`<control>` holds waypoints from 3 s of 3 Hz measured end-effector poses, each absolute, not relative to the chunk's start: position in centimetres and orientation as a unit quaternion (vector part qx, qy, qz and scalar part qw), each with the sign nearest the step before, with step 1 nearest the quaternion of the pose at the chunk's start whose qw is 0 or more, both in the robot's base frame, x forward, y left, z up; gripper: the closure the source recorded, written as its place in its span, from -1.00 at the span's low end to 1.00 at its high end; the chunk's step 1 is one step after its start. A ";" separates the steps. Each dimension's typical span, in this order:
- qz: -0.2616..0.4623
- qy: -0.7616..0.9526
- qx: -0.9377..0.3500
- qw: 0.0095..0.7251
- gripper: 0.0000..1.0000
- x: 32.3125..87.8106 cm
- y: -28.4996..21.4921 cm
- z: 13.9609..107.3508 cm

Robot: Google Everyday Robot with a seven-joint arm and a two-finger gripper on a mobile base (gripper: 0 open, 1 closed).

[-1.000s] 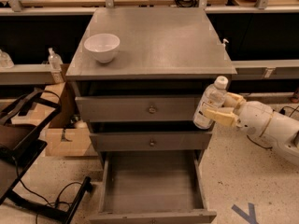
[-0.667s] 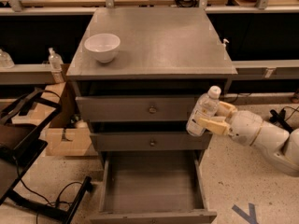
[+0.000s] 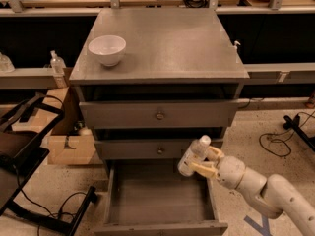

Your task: Place blue plastic bottle into bottom drawer

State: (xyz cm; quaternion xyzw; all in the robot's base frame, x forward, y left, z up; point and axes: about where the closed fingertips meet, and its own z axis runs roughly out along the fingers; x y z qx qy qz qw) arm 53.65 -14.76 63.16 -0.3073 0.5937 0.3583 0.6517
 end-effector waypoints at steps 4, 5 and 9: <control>0.370 0.633 -0.347 0.585 1.00 56.9 -10.8 50.0; 0.392 0.634 -0.352 0.566 1.00 57.6 -8.9 45.5; 0.444 0.633 -0.399 0.492 1.00 60.0 2.2 26.3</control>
Offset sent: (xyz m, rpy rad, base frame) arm 0.0563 0.0335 -0.1800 -0.2470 0.1956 0.0831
